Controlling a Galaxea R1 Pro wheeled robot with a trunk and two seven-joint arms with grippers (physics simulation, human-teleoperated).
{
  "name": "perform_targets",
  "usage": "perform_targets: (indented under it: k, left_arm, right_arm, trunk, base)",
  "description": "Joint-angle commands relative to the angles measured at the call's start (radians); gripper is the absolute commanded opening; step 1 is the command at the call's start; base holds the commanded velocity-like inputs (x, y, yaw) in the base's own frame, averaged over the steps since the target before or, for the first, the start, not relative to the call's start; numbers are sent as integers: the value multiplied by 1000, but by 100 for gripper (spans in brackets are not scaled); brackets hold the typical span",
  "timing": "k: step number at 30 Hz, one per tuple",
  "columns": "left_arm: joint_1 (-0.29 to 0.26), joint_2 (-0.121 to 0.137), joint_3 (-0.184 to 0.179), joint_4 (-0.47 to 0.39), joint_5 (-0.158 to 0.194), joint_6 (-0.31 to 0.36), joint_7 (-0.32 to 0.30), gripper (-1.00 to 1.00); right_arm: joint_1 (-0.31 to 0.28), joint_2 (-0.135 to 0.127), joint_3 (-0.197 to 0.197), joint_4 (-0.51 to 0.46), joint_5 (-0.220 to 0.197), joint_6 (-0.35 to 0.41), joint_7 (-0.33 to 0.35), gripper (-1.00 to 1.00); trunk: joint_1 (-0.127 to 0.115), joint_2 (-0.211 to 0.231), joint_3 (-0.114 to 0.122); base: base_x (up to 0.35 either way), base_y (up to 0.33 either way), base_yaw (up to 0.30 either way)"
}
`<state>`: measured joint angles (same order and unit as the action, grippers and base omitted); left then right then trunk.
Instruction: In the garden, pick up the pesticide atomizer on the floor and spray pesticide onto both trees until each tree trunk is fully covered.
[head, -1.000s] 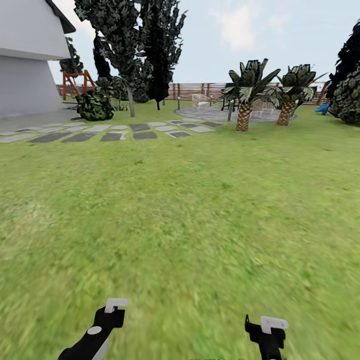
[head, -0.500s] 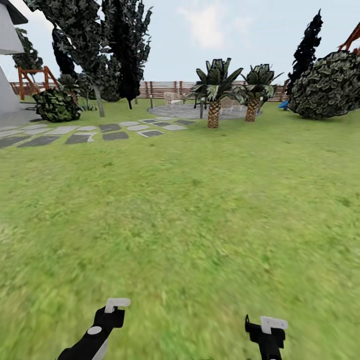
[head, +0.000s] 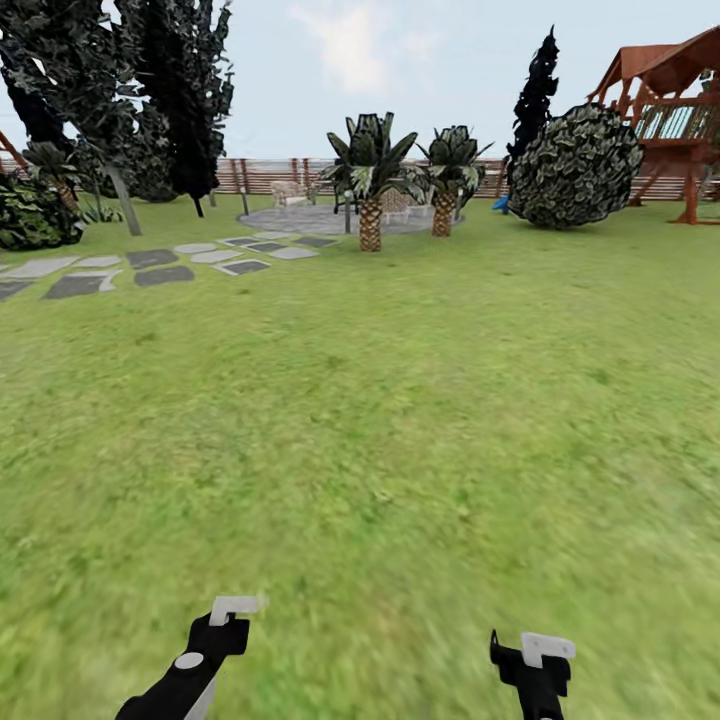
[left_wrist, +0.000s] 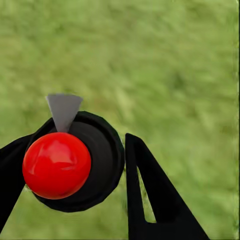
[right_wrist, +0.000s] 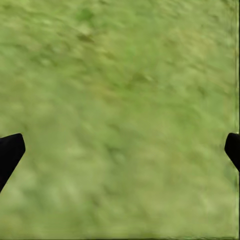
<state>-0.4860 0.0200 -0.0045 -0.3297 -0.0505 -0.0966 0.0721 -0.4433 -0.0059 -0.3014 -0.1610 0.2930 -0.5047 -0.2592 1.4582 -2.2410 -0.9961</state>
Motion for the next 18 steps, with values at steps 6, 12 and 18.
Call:
perform_targets:
  k: [6, 12, 18]
  left_arm:
    - [0, 0, 0, 0, 0, 0, 0, -100]
    - [1, 0, -2, 0, 0, 0, 0, -100]
    - [0, -1, -2, 2, 0, 0, 0, -100]
  right_arm:
    - [0, 2, -1, -2, 0, 0, -1, 100]
    - [0, 0, 1, -3, 6, 1, 0, 100]
    - [0, -2, 2, -1, 7, 2, 3, 100]
  trunk:
    - [0, 0, -3]
    - [0, 0, -3]
    - [0, 0, -3]
  base:
    - [0, -270, -260]
    - [0, -270, -20]
    - [0, -270, 0]
